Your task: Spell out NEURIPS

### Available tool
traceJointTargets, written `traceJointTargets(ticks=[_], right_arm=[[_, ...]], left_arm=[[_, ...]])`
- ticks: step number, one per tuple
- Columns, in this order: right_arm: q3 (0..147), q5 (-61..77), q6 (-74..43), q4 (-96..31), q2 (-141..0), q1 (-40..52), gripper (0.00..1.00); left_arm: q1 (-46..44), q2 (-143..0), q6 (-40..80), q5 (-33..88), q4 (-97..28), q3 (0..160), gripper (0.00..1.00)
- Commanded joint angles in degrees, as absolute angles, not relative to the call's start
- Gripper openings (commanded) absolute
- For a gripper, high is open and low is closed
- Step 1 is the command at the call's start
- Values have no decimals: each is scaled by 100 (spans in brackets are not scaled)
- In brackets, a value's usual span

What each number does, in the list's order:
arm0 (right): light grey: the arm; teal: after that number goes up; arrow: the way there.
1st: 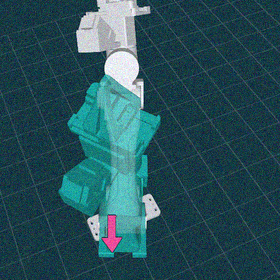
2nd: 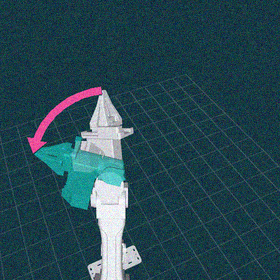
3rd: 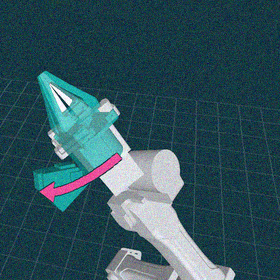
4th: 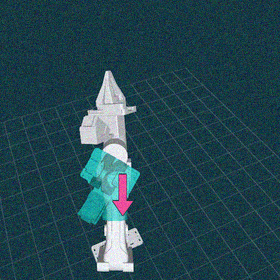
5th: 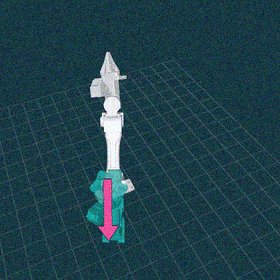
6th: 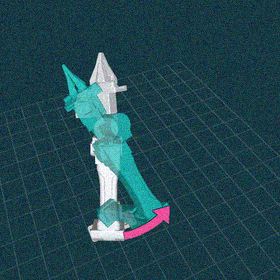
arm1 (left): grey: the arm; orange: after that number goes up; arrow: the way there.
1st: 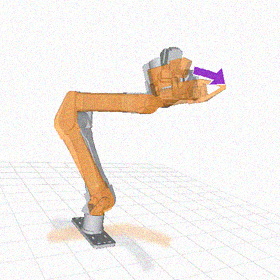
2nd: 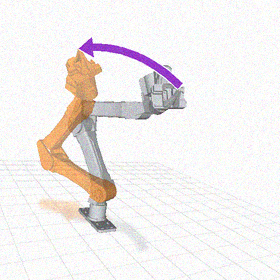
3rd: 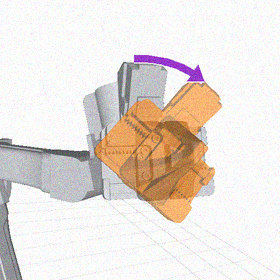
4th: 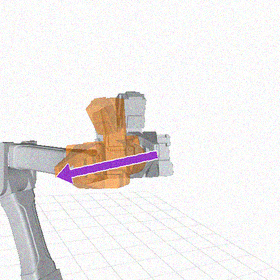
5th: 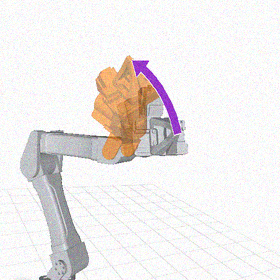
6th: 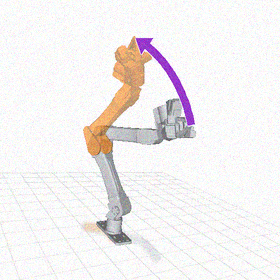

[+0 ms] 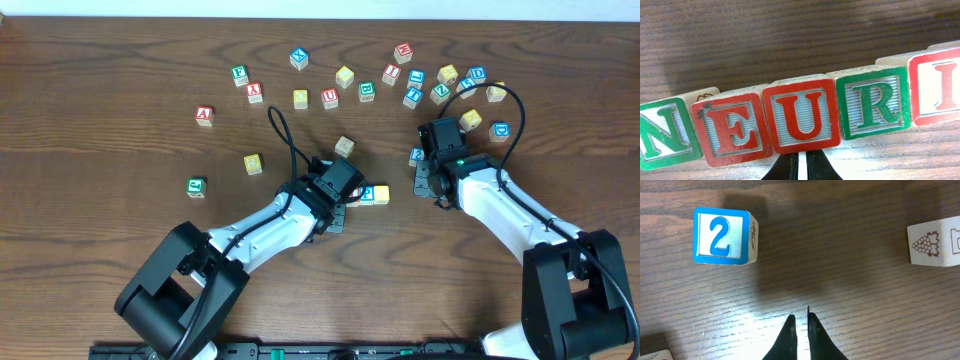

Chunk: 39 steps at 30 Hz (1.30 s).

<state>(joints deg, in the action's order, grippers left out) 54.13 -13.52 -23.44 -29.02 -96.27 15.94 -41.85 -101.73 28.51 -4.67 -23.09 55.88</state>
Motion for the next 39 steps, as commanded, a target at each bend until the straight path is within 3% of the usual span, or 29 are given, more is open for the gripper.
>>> traceJointTargets(ticks=[1, 39], right_arm=[[5378, -1446, -2307, -2893, -9671, 1562, 4], [5378, -1448, -2307, -2891, -9671, 1564, 4]], left_arm=[[-4191, -10245, 2858, -567, -2294, 5518, 8], [-4191, -10245, 2891, -720, -2803, 5518, 8]])
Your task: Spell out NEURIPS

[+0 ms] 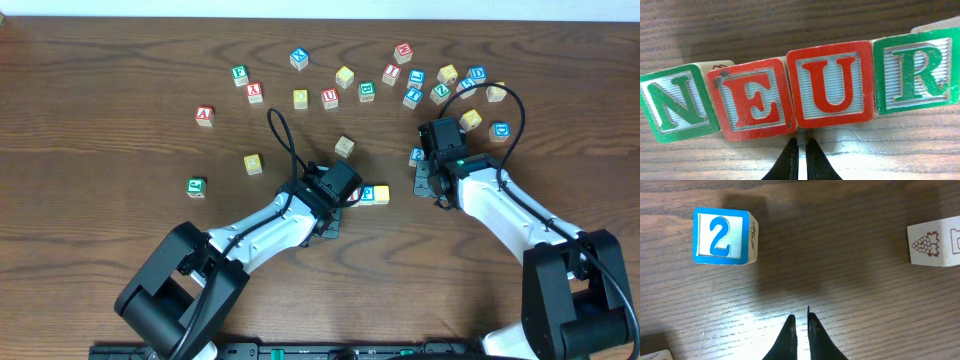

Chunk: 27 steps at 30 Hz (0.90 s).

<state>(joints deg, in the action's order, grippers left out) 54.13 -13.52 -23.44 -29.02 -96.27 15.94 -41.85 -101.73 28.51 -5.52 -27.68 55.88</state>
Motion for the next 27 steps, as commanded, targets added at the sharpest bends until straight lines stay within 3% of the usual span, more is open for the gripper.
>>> traceJointTargets(ticks=[1, 27], right_arm=[[5378, -1448, -2307, -2891, -9671, 1564, 4], [5378, -1448, -2307, -2893, -9671, 1564, 4]], left_arm=[[-4191, -10245, 2967, -770, -2805, 5518, 8], [-4180, -10245, 3330, -1146, -2648, 5518, 8]])
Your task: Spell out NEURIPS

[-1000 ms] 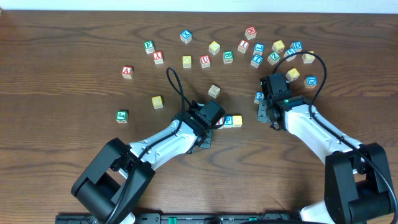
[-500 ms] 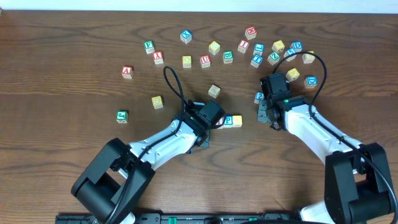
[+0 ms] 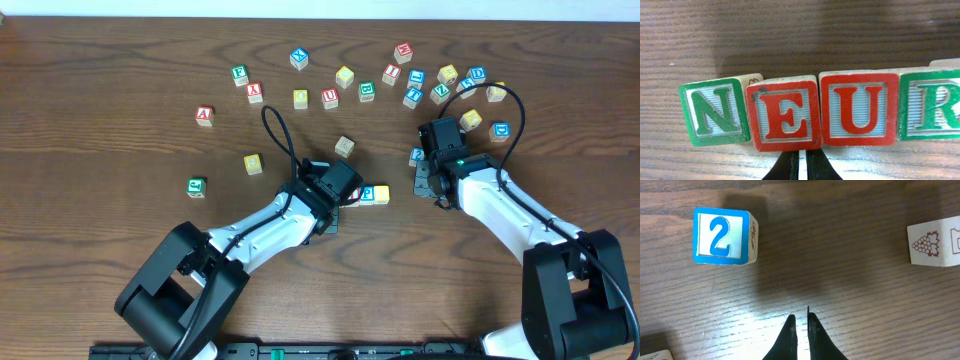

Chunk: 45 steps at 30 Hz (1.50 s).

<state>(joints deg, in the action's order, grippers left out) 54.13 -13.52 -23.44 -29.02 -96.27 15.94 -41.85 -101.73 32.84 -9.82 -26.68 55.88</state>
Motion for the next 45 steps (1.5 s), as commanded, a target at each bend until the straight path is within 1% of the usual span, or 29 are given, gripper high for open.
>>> traceJointTargets(ticks=[1, 29, 45], right_arm=[[5378, -1448, -2307, -2893, -9671, 1564, 4], [5378, -1448, -2307, -2893, -9671, 1564, 4], [5378, -1468, -2305, -2893, -9671, 1562, 4]], left_arm=[[-4180, -10245, 3330, -1151, -2644, 5518, 8], [-4182, -10245, 3332, -1267, -2633, 5518, 8], [-4182, -10110, 3354, -644, -3256, 5520, 8]])
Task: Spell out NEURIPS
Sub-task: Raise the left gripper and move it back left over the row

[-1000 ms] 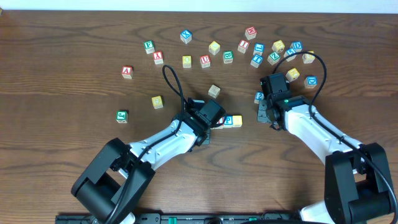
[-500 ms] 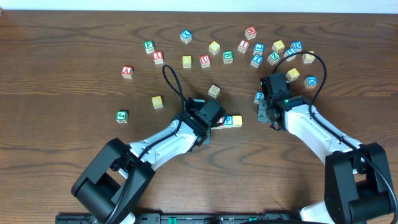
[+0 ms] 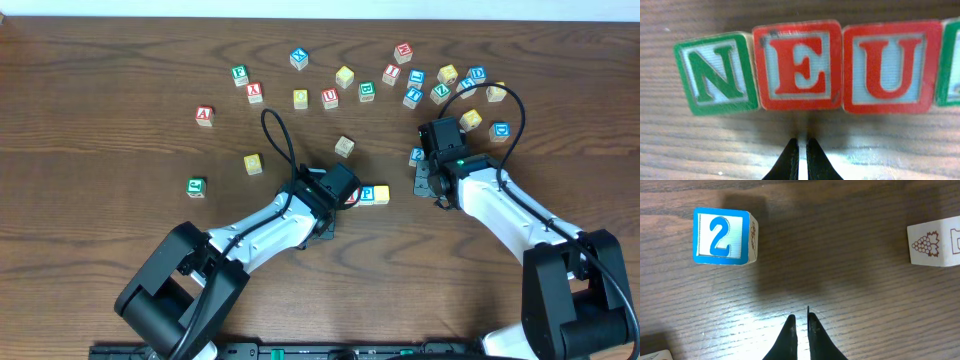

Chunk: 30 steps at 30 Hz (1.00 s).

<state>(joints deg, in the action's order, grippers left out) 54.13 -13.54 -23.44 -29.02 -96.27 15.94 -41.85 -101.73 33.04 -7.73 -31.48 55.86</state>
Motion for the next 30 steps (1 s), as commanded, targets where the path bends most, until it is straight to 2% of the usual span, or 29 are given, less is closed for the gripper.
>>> traceJointTargets(ticks=[1, 13, 22, 30], right_arm=[[5378, -1468, -2305, -2891, -9671, 1564, 4], [5378, -1466, -2309, -2891, -9671, 1564, 4], [5378, -1466, -2307, -2891, -9671, 1564, 4], [5378, -1466, -2309, -2891, -9671, 1564, 4]], left_arm=[[-4180, -10033, 3354, -644, -3295, 5522, 8], [-4056, -8329, 3218, -1013, -3179, 5537, 8], [-3280, -8517, 3044, -788, -2899, 5537, 8], [-3177, -8573, 3002, -646, -2471, 5537, 8]])
